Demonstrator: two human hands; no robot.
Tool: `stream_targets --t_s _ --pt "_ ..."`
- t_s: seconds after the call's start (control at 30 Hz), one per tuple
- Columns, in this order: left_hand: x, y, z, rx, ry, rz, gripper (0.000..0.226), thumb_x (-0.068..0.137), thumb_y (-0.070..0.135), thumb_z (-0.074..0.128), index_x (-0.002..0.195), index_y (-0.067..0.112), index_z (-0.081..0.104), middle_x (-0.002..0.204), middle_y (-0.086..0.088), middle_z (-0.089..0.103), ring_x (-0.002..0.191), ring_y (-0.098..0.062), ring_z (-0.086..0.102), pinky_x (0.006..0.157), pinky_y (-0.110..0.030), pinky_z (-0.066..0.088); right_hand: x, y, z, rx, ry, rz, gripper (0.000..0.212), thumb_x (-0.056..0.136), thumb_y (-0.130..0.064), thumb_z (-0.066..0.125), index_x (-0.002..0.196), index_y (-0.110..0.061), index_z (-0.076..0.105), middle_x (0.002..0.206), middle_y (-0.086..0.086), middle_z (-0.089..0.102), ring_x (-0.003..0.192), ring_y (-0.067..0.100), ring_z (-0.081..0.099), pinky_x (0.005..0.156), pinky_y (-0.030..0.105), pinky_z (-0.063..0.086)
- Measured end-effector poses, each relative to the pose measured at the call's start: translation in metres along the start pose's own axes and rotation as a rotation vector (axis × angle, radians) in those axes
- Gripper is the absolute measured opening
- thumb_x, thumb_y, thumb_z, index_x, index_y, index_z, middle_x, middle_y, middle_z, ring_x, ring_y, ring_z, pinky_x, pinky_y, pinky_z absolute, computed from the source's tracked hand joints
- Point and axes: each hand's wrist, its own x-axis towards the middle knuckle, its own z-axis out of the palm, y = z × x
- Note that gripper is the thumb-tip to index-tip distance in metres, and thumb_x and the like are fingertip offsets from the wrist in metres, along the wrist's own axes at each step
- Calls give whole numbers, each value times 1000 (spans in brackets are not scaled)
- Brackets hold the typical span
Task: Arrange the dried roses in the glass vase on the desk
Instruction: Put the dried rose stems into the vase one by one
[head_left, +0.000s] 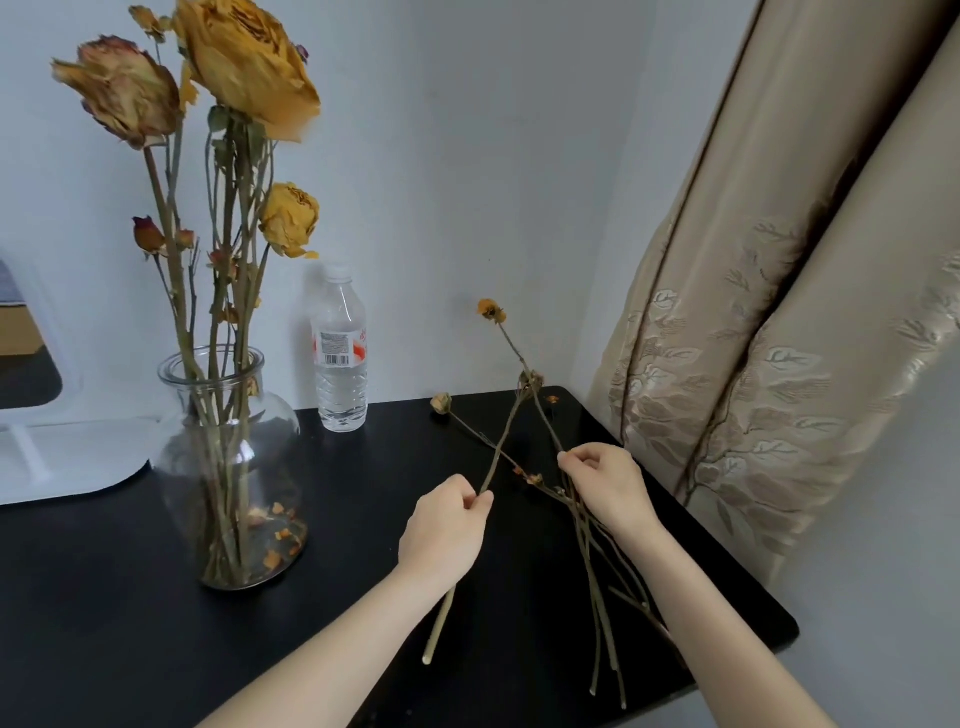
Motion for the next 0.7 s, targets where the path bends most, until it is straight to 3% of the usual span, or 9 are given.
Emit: stream_targets --t_s 0.3,0.53,0.7 --pt "-23 -16 -37 -214 19 13 21 92 29 50 81 16 62 71 3 56 68 -8 53 62 -18 41 -8 -34 12 224 45 -62 20 92 -26 55 98 -10 66 67 -9 51 61 3 46 56 18 36" --pt "-53 -31 -79 -224 60 115 26 93 26 48 71 23 60 52 10 48 54 1 47 57 -11 38 -18 -60 27 286 23 -121 16 92 -27 56 90 -14 66 61 -8 51 57 6 46 56 21 36" --pt "-80 -32 -110 -132 -14 239 29 94 28 45 67 29 54 51 13 44 53 1 41 58 -8 36 -29 -80 42 362 -2 -179 16 92 -24 54 85 -15 64 61 -6 52 55 6 46 55 20 36"
